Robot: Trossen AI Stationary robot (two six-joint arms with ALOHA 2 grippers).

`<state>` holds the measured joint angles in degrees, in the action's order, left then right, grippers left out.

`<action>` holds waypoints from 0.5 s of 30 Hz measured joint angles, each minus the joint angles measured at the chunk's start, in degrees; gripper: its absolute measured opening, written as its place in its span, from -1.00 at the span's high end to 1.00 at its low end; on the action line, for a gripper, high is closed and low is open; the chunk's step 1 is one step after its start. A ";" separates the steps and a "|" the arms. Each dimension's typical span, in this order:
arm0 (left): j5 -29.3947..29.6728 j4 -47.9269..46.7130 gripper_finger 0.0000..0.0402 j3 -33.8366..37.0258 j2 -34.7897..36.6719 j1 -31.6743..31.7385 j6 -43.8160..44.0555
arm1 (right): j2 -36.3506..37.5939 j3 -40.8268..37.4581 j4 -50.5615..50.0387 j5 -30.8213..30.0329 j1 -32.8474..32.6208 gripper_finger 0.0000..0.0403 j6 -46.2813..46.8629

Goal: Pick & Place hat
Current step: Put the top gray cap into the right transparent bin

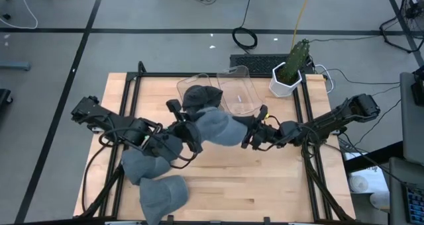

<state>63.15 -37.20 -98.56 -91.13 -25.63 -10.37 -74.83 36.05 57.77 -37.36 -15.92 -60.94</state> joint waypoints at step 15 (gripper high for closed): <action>1.86 -0.41 0.79 -0.15 1.10 -0.61 -0.26 | 1.27 -0.14 4.14 -9.50 -5.00 1.00 -8.48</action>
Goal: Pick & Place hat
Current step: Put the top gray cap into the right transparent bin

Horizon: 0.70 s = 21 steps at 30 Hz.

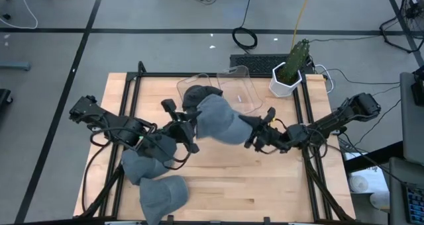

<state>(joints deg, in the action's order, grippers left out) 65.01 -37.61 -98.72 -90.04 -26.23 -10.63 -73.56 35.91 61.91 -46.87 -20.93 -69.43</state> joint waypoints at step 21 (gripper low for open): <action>4.11 0.43 -0.24 0.07 -0.22 1.60 4.36 | 0.08 0.03 -0.47 3.43 -0.92 1.00 2.03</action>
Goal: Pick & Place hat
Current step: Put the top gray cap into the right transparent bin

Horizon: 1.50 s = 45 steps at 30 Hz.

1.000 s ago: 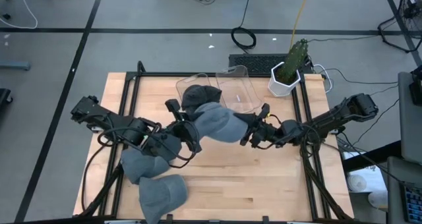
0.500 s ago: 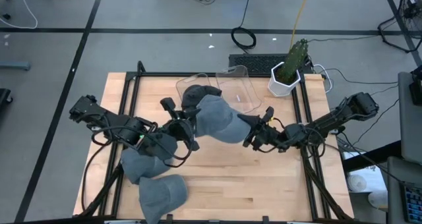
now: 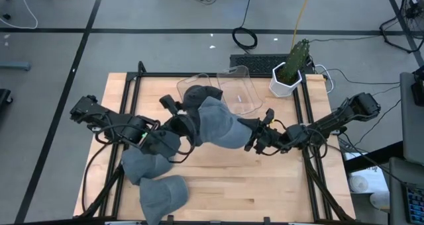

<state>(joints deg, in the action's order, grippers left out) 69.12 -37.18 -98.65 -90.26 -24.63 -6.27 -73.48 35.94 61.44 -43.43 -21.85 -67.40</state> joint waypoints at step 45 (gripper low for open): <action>2.91 -36.40 -0.82 0.09 8.20 -2.70 36.79 | 6.96 5.97 -51.97 -16.02 24.35 1.00 25.77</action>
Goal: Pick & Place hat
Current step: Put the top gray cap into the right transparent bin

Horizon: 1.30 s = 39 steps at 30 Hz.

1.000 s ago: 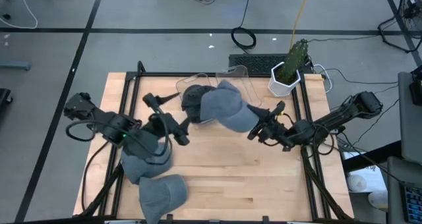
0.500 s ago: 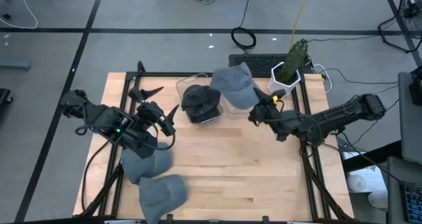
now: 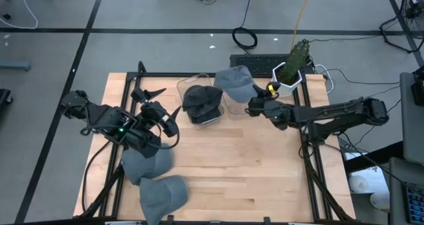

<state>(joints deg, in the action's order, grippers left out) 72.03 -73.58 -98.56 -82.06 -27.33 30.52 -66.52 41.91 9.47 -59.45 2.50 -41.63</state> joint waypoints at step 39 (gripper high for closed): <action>-0.15 0.07 -0.82 0.00 -0.02 1.81 1.57 | -10.62 -0.68 -9.10 25.02 13.27 1.00 8.69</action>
<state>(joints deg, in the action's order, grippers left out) 71.88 -73.52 -98.56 -82.08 -25.52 32.10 -77.14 41.23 0.37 -34.44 15.77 -32.94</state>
